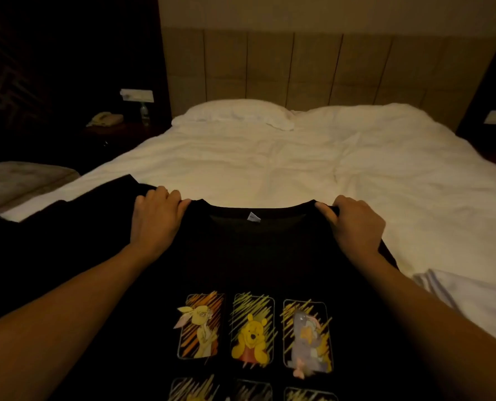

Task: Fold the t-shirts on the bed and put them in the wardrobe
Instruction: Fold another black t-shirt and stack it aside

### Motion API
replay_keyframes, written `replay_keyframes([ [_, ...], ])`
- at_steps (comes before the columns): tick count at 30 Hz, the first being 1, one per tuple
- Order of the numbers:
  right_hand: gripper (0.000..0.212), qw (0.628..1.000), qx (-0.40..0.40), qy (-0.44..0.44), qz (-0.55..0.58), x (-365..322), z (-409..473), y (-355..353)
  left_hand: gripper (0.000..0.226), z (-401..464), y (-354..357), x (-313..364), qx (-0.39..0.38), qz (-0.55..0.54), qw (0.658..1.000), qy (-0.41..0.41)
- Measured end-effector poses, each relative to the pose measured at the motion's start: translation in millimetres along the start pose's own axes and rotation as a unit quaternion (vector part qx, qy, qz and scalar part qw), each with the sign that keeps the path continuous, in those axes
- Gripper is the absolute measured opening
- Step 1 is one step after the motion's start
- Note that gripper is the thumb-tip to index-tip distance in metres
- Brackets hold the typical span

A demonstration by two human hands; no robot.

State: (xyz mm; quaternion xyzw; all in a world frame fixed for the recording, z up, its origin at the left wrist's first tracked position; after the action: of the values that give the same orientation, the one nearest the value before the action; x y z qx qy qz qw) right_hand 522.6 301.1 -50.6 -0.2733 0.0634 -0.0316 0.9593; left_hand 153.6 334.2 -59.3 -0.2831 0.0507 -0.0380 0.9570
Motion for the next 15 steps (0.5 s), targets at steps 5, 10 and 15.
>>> replay_keyframes([
  [5,0.059,0.999,-0.005,-0.038,-0.025,2,1,65,0.045,3,62,-1,-0.031,-0.008,0.999,-0.018],
  [10,0.061,0.997,-0.073,-0.007,-0.013,14,-38,130,0.046,-26,122,4,-0.087,-0.048,0.995,-0.019],
  [15,0.056,0.991,-0.133,0.005,0.007,17,-41,142,0.046,-34,138,-1,-0.096,-0.08,0.991,-0.046],
])
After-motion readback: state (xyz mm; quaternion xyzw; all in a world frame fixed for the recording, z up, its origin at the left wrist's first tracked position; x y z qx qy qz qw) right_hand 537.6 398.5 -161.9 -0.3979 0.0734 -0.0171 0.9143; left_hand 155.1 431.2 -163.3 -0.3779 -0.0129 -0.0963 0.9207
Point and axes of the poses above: each hand's wrist, its own z-axis towards the middle knuckle, its own y-axis out of the palm, x = y × z, the point moved 1 cm from there along z, towards the middle knuckle, and after that the axes turned 14 degrees about x, right-handed, at the moved point
